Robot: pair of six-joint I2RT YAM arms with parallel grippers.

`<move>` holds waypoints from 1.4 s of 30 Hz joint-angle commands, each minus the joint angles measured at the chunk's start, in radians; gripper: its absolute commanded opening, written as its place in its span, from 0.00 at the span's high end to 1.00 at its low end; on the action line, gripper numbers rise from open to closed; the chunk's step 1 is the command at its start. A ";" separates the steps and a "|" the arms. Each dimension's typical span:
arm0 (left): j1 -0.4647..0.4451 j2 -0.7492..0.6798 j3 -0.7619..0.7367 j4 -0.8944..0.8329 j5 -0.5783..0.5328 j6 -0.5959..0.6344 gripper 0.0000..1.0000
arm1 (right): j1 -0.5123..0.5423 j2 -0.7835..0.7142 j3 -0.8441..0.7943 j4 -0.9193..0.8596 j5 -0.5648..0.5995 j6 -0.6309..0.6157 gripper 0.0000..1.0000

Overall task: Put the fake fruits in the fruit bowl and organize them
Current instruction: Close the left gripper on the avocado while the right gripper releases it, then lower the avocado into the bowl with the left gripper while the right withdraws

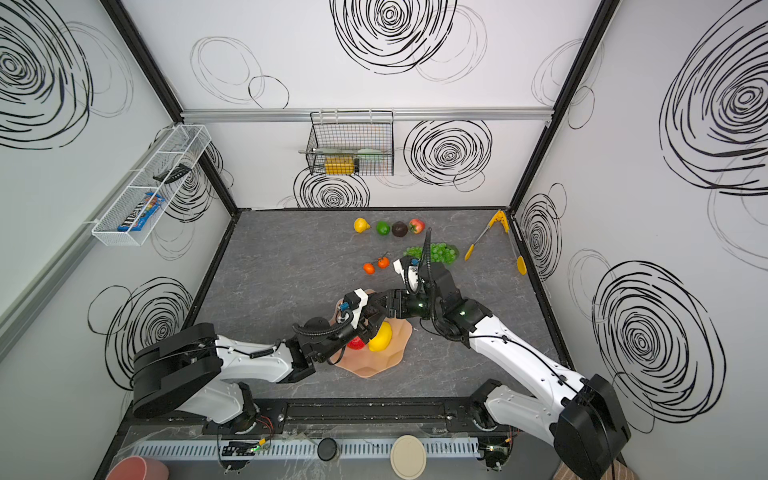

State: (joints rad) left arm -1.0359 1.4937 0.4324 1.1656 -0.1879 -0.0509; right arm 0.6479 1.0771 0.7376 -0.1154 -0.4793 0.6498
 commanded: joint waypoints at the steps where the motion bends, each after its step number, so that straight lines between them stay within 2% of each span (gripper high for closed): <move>1: -0.004 -0.014 0.016 0.042 0.026 0.003 0.43 | 0.007 -0.013 0.009 0.030 0.014 -0.001 0.38; 3: -0.004 -0.023 0.012 0.035 0.018 0.002 0.43 | 0.007 -0.011 0.013 0.027 0.021 -0.006 0.35; 7: -0.005 -0.064 0.009 -0.034 -0.005 -0.009 0.42 | 0.003 -0.019 0.032 -0.010 0.073 -0.047 0.20; 10: -0.002 -0.128 0.028 -0.196 -0.020 -0.027 0.42 | -0.026 -0.049 0.031 -0.030 0.119 -0.083 0.10; 15: -0.003 -0.262 0.051 -0.512 -0.085 -0.101 0.43 | -0.119 -0.163 -0.033 0.018 0.163 -0.152 0.03; 19: 0.000 -0.360 0.104 -0.828 -0.128 -0.185 0.43 | -0.204 -0.218 -0.095 0.053 0.174 -0.173 0.02; 22: 0.022 -0.387 0.163 -1.033 -0.128 -0.245 0.41 | -0.228 -0.220 -0.146 0.085 0.178 -0.173 0.02; 27: 0.082 -0.370 0.272 -1.293 -0.054 -0.284 0.43 | -0.229 -0.199 -0.217 0.128 0.165 -0.157 0.01; 31: 0.106 -0.357 0.345 -1.437 -0.015 -0.274 0.43 | -0.229 -0.207 -0.259 0.143 0.166 -0.156 0.01; 36: 0.095 -0.363 0.382 -1.576 0.039 -0.283 0.44 | -0.232 -0.222 -0.290 0.139 0.178 -0.170 0.01; 42: -0.002 -0.366 0.391 -1.699 0.054 -0.321 0.44 | -0.234 -0.220 -0.312 0.154 0.185 -0.178 0.01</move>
State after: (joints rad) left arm -1.0012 1.1343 0.7937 -0.4435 -0.1658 -0.3401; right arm 0.4194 0.8654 0.4362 -0.0025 -0.3042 0.4885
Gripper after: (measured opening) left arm 0.561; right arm 0.991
